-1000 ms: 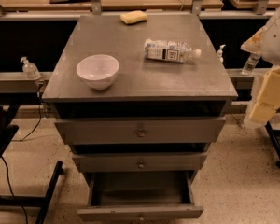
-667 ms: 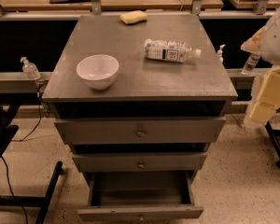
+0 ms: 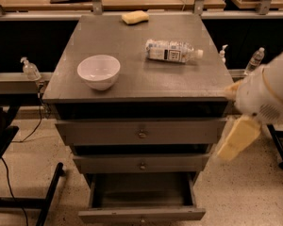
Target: Close bottom drawer
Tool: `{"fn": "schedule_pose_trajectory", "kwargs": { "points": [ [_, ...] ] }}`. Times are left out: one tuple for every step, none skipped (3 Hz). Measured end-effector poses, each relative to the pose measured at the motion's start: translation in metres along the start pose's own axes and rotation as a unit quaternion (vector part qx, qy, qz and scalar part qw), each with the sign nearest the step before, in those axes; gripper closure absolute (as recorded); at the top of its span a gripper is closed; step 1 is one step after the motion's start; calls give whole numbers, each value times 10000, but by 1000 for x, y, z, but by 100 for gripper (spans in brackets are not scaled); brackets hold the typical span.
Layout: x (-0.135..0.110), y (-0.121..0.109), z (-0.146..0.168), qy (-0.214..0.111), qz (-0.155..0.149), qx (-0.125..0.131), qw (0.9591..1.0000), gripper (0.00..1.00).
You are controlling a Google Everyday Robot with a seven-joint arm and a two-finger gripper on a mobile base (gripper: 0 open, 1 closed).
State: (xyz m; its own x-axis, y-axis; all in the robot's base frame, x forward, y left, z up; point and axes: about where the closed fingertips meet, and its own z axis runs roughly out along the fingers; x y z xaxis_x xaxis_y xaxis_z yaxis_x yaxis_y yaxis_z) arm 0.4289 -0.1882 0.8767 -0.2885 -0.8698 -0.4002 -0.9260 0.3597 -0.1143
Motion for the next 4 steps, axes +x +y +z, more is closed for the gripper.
{"fn": "schedule_pose_trajectory", "kwargs": {
  "points": [
    [13, 26, 41, -541, 548, -239, 9967, 0],
    [15, 26, 45, -539, 583, -270, 9965, 0],
    [71, 19, 120, -537, 1325, -982, 9848, 0],
    [131, 39, 196, -840, 1954, -1591, 9641, 0]
  ]
}}
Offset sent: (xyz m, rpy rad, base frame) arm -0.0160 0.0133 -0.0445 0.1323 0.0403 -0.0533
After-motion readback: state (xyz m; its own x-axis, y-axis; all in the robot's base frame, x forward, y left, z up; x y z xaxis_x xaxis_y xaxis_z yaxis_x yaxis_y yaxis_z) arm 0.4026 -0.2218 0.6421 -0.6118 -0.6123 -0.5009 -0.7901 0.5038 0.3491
